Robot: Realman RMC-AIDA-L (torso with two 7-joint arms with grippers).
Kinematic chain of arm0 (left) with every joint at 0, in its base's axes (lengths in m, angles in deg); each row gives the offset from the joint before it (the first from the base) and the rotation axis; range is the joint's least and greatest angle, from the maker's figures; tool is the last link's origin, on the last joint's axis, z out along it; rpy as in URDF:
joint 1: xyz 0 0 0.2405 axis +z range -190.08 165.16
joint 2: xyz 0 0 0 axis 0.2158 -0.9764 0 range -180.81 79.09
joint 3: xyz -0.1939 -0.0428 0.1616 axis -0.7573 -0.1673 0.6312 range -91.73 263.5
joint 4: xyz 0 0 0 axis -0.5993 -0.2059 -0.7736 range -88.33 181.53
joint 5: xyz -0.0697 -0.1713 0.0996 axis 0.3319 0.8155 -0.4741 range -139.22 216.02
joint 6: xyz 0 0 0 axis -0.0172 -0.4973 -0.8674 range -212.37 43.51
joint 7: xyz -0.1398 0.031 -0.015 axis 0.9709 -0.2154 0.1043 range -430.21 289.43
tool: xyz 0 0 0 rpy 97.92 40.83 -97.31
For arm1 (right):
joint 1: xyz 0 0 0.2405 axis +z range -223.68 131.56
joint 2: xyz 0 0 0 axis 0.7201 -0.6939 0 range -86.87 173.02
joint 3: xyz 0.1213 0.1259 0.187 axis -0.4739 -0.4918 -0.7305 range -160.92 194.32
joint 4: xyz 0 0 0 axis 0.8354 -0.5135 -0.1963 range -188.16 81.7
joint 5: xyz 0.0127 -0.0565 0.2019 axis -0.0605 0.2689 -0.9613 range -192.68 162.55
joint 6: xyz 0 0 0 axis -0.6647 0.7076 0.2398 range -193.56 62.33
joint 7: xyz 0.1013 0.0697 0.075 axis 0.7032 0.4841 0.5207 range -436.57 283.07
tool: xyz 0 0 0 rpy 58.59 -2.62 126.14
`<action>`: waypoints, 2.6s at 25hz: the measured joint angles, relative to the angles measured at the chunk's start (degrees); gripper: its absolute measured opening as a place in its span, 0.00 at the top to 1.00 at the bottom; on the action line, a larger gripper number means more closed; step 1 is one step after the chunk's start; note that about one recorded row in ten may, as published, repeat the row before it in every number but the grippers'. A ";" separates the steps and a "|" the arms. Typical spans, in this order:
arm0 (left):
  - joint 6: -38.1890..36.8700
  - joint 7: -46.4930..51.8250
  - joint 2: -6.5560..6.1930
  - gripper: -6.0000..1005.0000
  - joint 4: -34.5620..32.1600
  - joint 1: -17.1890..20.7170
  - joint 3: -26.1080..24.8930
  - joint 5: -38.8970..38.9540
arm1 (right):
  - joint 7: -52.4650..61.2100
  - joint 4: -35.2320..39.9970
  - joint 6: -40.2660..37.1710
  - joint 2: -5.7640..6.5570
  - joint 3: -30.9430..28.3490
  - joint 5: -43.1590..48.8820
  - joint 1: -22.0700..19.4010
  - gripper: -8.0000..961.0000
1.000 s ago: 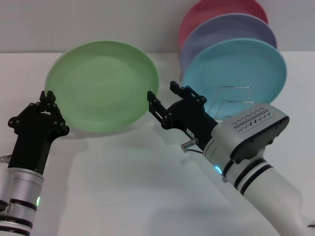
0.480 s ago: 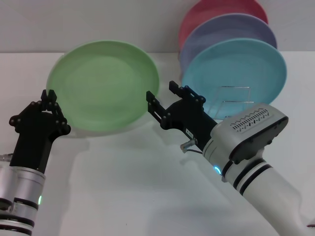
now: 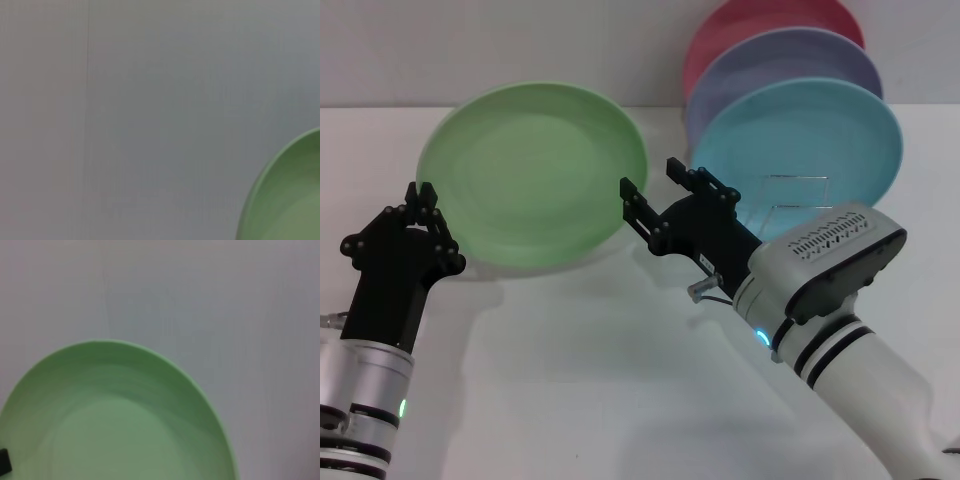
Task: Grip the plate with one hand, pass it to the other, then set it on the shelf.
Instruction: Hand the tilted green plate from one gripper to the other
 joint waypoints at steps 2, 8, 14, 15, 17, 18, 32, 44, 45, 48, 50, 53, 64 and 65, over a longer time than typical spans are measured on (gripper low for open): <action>-0.02 -0.01 0.00 0.96 0.02 0.00 0.00 0.12 | 0.00 0.06 0.04 0.00 -0.22 0.00 0.01 0.41; -0.14 -0.01 0.00 0.96 0.02 -0.08 0.00 0.79 | 0.00 0.17 0.07 -0.06 -0.35 0.00 0.22 0.46; -0.46 -0.01 0.00 0.96 0.02 -0.09 0.03 0.79 | 0.00 0.29 0.07 -0.09 -0.53 0.00 0.50 0.61; -0.51 -0.01 0.00 0.96 0.02 -0.09 0.08 0.79 | 0.00 0.32 0.07 -0.09 -0.53 0.00 0.56 0.61; -0.55 -0.01 0.00 0.96 0.02 -0.09 0.21 0.79 | 0.00 0.38 0.07 -0.09 -0.54 0.00 0.64 0.61; -0.57 -0.01 0.00 0.96 0.02 -0.09 0.25 0.78 | 0.00 0.40 0.07 -0.09 -0.55 0.00 0.66 0.62; -0.13 -0.01 0.00 0.96 -0.07 -0.52 0.28 1.58 | 0.14 1.52 0.38 -0.14 -0.55 0.00 1.82 0.62; -0.50 -1.58 0.00 0.96 1.02 -0.57 1.75 5.21 | 0.32 1.82 1.76 -0.15 -0.71 0.00 3.39 0.62; -0.59 -1.76 0.00 0.96 1.10 -0.61 2.06 5.64 | 0.32 1.89 1.87 -0.12 -0.74 -0.01 3.53 0.62; -0.66 -1.94 0.00 0.96 1.19 -0.66 2.31 5.98 | 0.33 2.11 2.16 -0.06 -0.74 0.00 3.82 0.62; -1.01 -2.08 0.00 0.96 1.39 -0.66 2.41 6.17 | 0.38 2.22 2.18 -0.04 -0.74 -0.01 3.91 0.62; -1.27 -2.50 0.00 0.96 1.62 -0.54 2.49 6.57 | 0.42 2.27 2.24 -0.02 -0.77 -0.01 4.01 0.62; -1.25 -3.00 0.00 0.96 1.91 -0.63 2.70 6.84 | 0.51 2.56 3.07 0.00 -0.83 -0.01 4.76 0.65; -1.21 -3.00 0.00 0.96 1.90 -0.65 2.72 6.85 | 0.50 2.56 3.09 -0.02 -0.87 -0.01 4.81 0.65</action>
